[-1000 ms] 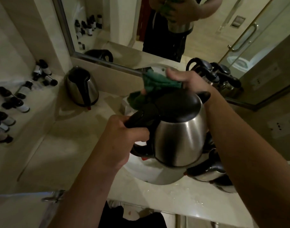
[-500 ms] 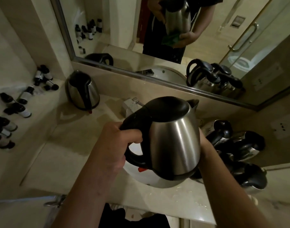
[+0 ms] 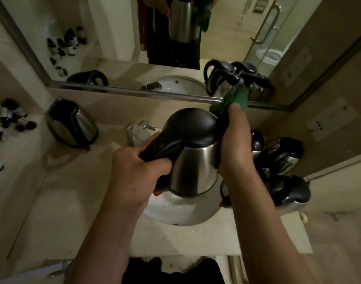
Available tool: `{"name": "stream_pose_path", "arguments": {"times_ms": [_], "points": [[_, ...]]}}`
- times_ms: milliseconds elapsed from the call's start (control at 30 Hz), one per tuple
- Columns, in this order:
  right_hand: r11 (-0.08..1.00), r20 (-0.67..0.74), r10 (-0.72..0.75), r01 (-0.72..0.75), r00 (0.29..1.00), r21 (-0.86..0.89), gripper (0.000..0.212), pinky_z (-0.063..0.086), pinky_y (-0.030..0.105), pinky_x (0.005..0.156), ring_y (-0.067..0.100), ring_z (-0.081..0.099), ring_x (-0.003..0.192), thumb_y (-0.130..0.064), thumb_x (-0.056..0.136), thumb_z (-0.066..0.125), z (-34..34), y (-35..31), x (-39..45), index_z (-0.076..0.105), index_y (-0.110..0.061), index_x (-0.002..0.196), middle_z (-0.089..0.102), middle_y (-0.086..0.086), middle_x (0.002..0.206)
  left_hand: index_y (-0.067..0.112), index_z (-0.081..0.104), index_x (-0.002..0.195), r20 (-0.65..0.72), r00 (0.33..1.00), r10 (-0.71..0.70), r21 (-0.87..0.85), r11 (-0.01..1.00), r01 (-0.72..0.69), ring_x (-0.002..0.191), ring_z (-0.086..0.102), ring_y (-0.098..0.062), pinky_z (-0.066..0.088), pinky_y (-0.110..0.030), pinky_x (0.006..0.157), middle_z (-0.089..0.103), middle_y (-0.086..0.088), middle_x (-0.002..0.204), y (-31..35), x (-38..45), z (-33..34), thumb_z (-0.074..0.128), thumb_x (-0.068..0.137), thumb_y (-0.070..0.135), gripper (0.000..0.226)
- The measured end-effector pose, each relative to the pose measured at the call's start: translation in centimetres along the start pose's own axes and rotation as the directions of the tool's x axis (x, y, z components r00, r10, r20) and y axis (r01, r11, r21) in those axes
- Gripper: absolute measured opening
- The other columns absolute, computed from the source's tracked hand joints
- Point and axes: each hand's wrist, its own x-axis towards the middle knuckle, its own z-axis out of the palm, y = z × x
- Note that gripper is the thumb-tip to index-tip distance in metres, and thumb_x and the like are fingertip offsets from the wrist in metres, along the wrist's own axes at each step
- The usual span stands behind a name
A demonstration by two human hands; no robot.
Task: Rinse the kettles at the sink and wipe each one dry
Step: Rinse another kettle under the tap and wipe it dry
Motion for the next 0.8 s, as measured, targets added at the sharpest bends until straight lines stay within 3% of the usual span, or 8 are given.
{"name": "stream_pose_path", "arguments": {"times_ms": [100,233,367,467,533,600,667,800], "points": [[0.905,0.108,-0.31,0.328,0.945,-0.27,0.026,0.05,0.042,0.082,0.018,0.059,0.093,-0.046,0.104,0.035,-0.2,-0.1,-1.6,0.056,-0.033,0.096,0.059,0.001,0.105,0.024,0.06,0.038,-0.038,0.999,-0.008,0.025,1.0,0.009,0.04,0.045,-0.009,0.038,-0.019,0.039,0.041,0.01,0.039,0.4,-0.4,1.1,0.057,0.073,-0.019,0.055],[0.687,0.327,-0.497,0.595,0.804,-0.418,0.032,0.048,0.047,0.1,0.018,0.055,0.119,-0.036,0.107,0.038,-3.4,1.7,-2.5,0.063,-0.023,0.122,0.057,-0.002,0.124,0.021,0.062,0.041,-0.037,0.998,-0.043,0.019,0.999,0.043,0.039,0.045,-0.015,0.037,-0.023,0.039,0.044,0.008,0.04,-0.1,-1.2,3.4,0.057,0.07,-0.019,0.049],[0.598,0.353,-0.541,0.644,0.764,-0.477,0.047,0.039,0.054,0.112,0.027,0.044,0.141,-0.036,0.107,0.037,-9.1,5.3,-4.0,0.058,-0.012,0.141,0.051,0.008,0.146,0.018,0.068,0.052,0.02,0.994,-0.109,0.037,0.993,0.108,0.044,0.051,-0.017,0.039,-0.024,0.04,0.052,0.004,0.047,-2.4,-2.2,6.5,0.057,0.067,-0.02,0.042],[0.53,0.337,-0.576,0.654,0.745,-0.54,0.047,0.029,0.064,0.118,0.033,0.026,0.154,-0.032,0.105,0.045,-14.1,8.3,-6.1,0.053,-0.013,0.147,0.041,0.014,0.158,0.014,0.069,0.059,0.061,0.985,-0.16,0.07,0.985,0.156,0.042,0.053,-0.01,0.04,-0.021,0.04,0.057,0.006,0.048,-4.2,-3.8,10.3,0.057,0.067,-0.022,0.039],[0.483,0.319,-0.61,0.66,0.725,-0.576,0.048,0.027,0.069,0.117,0.037,0.022,0.156,-0.025,0.1,0.053,-17.5,10.2,-7.8,0.051,-0.015,0.147,0.036,0.015,0.162,0.011,0.073,0.067,0.133,0.965,-0.226,0.063,0.974,0.219,0.044,0.057,-0.016,0.041,-0.024,0.04,0.061,0.0,0.051,-5.3,-5.0,12.8,0.057,0.067,-0.022,0.036],[0.531,0.229,-0.621,0.617,0.75,-0.581,0.051,0.028,0.069,0.116,0.04,0.023,0.155,-0.023,0.098,0.052,-20.9,11.9,-9.7,0.048,-0.02,0.149,0.031,0.016,0.163,0.012,0.078,0.086,0.251,0.936,-0.247,0.074,0.969,0.236,0.051,0.062,-0.023,0.044,-0.027,0.043,0.067,-0.011,0.061,-6.2,-6.1,15.1,0.06,0.066,-0.018,0.041],[0.66,0.047,-0.593,0.519,0.804,-0.544,0.052,0.035,0.062,0.116,0.039,0.031,0.151,-0.027,0.098,0.049,-23.8,13.2,-11.6,0.045,-0.032,0.15,0.033,0.02,0.159,0.018,0.079,0.097,0.361,0.901,-0.241,0.131,0.97,0.206,0.057,0.061,-0.027,0.044,-0.032,0.049,0.065,-0.017,0.067,-7.3,-7.1,17.1,0.063,0.063,-0.013,0.048],[0.838,-0.236,-0.497,0.391,0.835,-0.381,0.044,0.04,0.028,0.114,0.019,0.042,0.144,-0.045,0.103,0.043,-27.9,13.8,-13.6,0.044,-0.043,0.147,0.041,0.009,0.148,0.031,0.074,0.118,0.459,0.866,-0.198,0.236,0.967,0.096,0.061,0.058,-0.024,0.045,-0.035,0.056,0.062,-0.012,0.067,-9.7,-8.2,21.2,0.065,0.061,-0.002,0.066]]}}
